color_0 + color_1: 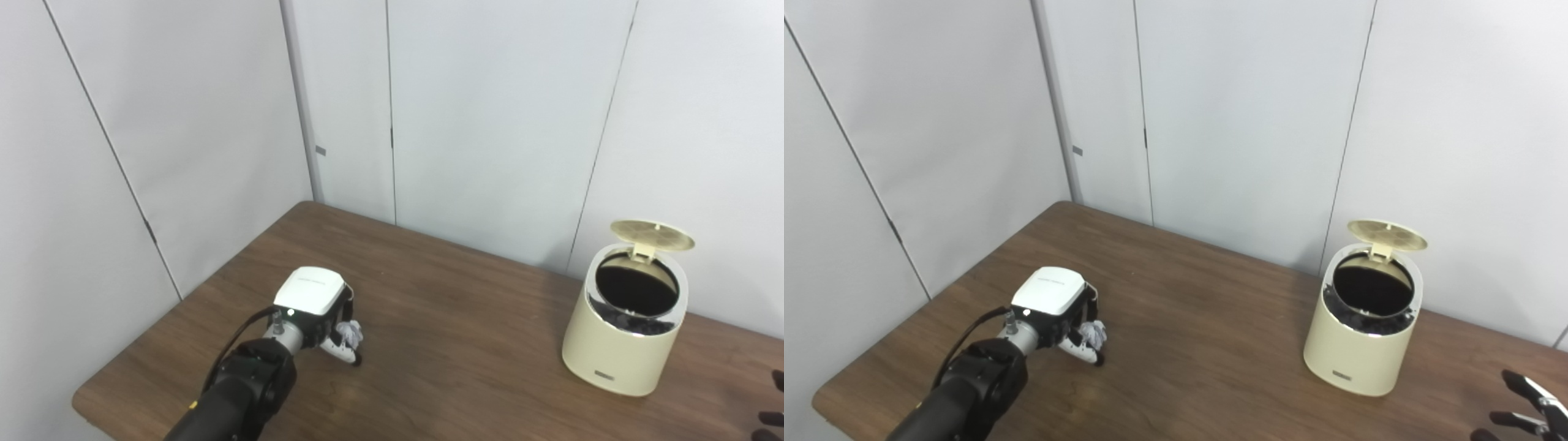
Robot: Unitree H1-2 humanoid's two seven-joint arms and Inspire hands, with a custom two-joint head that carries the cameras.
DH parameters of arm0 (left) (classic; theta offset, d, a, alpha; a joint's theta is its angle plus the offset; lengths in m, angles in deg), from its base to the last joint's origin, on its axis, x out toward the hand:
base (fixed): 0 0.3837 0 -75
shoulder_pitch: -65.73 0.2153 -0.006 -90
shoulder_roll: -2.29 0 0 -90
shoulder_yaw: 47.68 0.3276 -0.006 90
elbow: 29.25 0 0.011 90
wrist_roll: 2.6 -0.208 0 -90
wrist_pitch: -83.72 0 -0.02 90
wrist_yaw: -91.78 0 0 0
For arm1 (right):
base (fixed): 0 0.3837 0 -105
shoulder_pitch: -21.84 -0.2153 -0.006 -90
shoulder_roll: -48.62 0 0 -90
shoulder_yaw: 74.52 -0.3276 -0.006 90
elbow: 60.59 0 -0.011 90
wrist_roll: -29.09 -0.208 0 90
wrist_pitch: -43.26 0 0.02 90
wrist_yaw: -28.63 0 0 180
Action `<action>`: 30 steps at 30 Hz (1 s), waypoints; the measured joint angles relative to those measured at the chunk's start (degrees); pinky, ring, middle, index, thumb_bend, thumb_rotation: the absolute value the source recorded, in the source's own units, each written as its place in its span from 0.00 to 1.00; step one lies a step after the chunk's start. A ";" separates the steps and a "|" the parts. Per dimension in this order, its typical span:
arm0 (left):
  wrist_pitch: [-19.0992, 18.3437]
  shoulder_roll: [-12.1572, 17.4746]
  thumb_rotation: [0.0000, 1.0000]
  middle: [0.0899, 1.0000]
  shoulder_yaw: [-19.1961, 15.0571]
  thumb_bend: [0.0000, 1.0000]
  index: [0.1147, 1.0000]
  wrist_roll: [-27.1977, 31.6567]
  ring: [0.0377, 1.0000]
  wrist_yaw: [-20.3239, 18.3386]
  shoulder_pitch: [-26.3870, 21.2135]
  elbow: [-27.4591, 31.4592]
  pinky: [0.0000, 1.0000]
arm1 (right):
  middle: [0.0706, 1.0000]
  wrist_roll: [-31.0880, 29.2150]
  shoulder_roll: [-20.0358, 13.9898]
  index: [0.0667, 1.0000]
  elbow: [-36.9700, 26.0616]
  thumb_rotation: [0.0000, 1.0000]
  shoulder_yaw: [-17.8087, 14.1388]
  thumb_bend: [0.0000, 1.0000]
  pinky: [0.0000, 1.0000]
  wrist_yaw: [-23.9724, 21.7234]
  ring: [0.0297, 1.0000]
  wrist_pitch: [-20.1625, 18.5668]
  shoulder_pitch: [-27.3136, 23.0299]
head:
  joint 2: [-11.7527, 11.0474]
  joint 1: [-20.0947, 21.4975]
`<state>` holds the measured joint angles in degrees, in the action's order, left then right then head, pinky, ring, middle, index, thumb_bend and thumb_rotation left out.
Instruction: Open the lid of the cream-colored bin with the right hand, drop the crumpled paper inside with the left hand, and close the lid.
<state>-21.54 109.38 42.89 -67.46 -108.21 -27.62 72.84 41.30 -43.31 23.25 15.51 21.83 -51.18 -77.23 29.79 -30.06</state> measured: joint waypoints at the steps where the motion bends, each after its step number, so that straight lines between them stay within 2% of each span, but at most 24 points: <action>1: 0.00 0.00 0.00 0.43 0.13 0.53 0.42 0.02 0.37 0.24 0.00 -0.06 0.31 | 0.86 -0.16 0.00 0.83 -0.02 0.68 -0.07 0.87 0.39 0.00 0.69 0.00 0.00 | 0.00 0.00; 4: 0.01 0.00 0.00 0.42 0.63 0.53 0.42 0.06 0.33 1.45 0.00 -0.37 0.28 | 0.87 -0.31 0.00 0.83 -0.02 0.68 -0.20 0.86 0.39 0.00 0.70 0.01 0.01 | 0.00 0.00; 13: -0.43 0.04 0.00 0.42 1.84 0.53 0.42 0.34 0.33 2.09 0.00 -0.75 0.29 | 0.85 -0.32 -0.01 0.82 -1.03 0.70 -0.35 0.88 0.41 0.01 0.69 -0.03 0.25 | 0.52 0.26; 21: -0.76 0.18 0.00 0.42 3.61 0.53 0.42 -0.38 0.30 3.31 -0.06 -0.97 0.23 | 0.86 -0.32 -0.02 0.82 -1.02 0.69 -0.57 0.87 0.40 0.01 0.69 -0.03 0.26 | 0.53 0.18; 26: -1.03 0.18 0.00 0.42 3.63 0.53 0.42 -0.36 0.29 3.64 -0.04 -0.78 0.23 | 0.85 -0.30 -0.01 0.82 -1.02 0.68 -0.56 0.87 0.40 0.01 0.69 -0.03 0.25 | 0.53 0.18; 30: -1.01 0.19 0.00 0.42 3.59 0.53 0.42 -0.39 0.25 3.59 0.05 0.17 0.18 | 0.85 -0.29 0.00 0.83 -1.02 0.68 -0.55 0.86 0.40 0.01 0.70 -0.03 0.19 | 0.53 0.26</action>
<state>-22.55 109.57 46.48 -67.84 -104.61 -27.57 73.01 41.01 -43.32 22.24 14.96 21.84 -51.21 -77.03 30.32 -29.79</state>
